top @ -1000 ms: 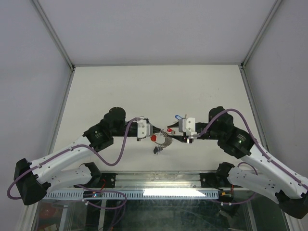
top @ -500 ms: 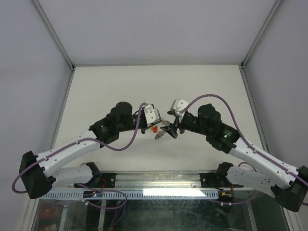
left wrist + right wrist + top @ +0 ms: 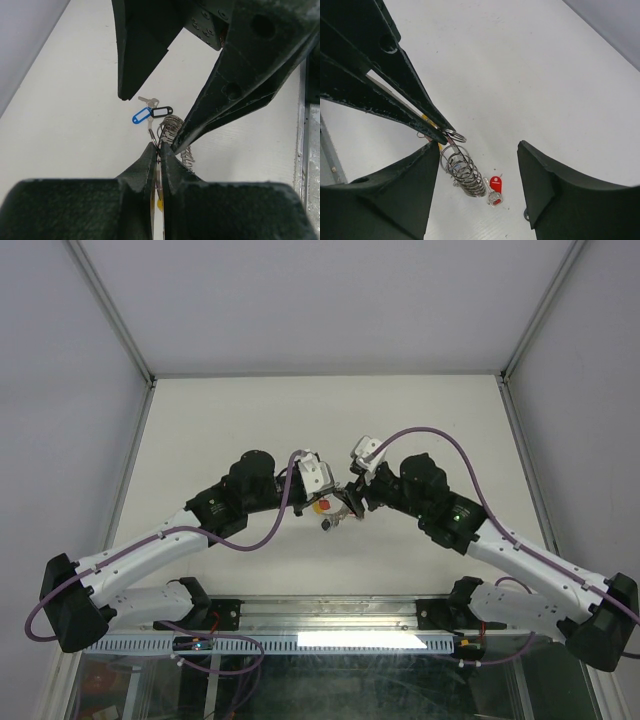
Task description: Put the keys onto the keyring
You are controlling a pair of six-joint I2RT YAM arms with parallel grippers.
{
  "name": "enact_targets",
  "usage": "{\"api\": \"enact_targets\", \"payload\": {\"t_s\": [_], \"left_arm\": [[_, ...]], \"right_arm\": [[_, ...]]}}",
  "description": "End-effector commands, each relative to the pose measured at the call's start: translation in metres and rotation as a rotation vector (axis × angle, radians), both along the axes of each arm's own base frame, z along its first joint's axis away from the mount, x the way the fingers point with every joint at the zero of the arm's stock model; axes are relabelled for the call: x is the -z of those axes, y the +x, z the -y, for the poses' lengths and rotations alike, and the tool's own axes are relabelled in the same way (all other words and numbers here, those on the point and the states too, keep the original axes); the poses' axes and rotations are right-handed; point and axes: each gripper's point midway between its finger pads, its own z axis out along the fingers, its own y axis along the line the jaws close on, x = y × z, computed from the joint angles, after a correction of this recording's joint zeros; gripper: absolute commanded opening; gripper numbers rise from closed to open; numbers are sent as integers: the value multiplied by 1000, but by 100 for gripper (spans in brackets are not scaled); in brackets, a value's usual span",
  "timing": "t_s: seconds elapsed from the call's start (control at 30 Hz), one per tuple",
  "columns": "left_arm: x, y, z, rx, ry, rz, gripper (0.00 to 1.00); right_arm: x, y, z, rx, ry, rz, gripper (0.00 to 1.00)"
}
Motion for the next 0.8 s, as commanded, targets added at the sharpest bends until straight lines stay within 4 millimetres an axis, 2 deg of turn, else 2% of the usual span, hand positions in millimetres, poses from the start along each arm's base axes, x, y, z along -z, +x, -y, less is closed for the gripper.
{"api": "enact_targets", "payload": {"t_s": [0.0,0.27,0.43,0.5,0.6,0.67,0.77], "left_arm": [[-38,0,4,6,-90,62,0],[-39,-1,4,13,-91,69,0],[-38,-6,3,36,-89,82,0],[-40,-12,3,70,-94,105,0],[-42,-25,2,146,-110,156,0],[-43,-37,0,207,-124,202,0],[-39,-59,-4,320,-145,280,0]], "right_arm": [[-33,6,9,60,72,91,64],[-27,7,24,101,15,95,57],[-34,-2,29,60,17,136,53],[-37,-15,26,-20,17,169,53],[-40,-44,17,-222,3,230,52],[-40,-65,13,-355,-3,274,52],[-44,-85,11,-472,12,329,49]]}}
